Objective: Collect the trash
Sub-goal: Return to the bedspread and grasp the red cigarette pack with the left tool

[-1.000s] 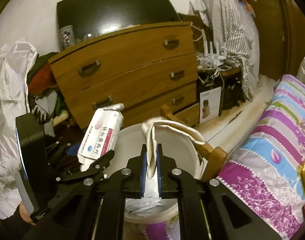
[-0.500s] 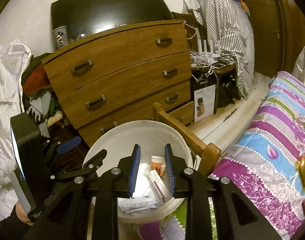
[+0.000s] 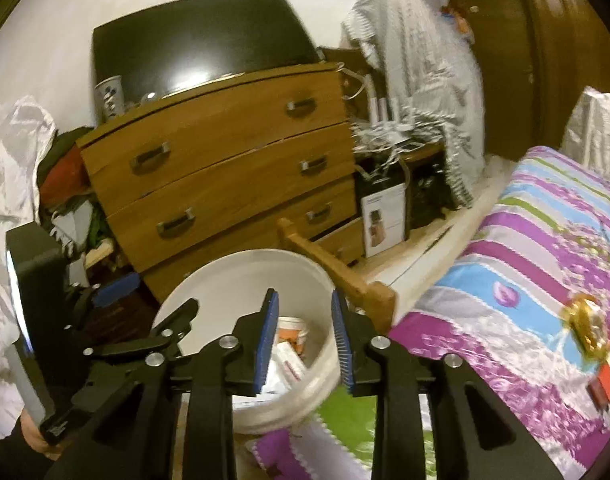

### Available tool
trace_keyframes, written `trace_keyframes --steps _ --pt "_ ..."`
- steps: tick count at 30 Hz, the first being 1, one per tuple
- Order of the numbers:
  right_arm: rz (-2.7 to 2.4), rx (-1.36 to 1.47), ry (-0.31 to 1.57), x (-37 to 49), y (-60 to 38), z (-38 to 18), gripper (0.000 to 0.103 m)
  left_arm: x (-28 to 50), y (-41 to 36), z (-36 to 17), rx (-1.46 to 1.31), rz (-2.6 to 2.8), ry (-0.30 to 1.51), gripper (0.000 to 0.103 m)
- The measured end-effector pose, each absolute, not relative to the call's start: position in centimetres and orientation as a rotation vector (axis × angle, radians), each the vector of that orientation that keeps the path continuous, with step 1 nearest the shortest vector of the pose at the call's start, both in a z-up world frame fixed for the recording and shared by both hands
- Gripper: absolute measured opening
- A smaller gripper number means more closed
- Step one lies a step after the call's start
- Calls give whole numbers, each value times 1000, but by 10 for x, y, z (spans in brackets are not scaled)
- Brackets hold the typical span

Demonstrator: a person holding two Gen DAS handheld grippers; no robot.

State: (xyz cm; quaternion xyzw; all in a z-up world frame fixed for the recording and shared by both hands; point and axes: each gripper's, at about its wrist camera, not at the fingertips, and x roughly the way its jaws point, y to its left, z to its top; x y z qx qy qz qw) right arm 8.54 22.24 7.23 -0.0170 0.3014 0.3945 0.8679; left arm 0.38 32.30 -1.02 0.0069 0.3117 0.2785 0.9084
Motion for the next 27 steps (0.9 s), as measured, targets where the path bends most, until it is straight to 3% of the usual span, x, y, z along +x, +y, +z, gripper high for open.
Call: trace_keyframes --steps 12,27 --pt "586 55 510 72 100 59 68 10 243 -5 14 457 605 91" --pt "266 216 630 37 -126 -22 71 59 119 -44 121 155 694 91"
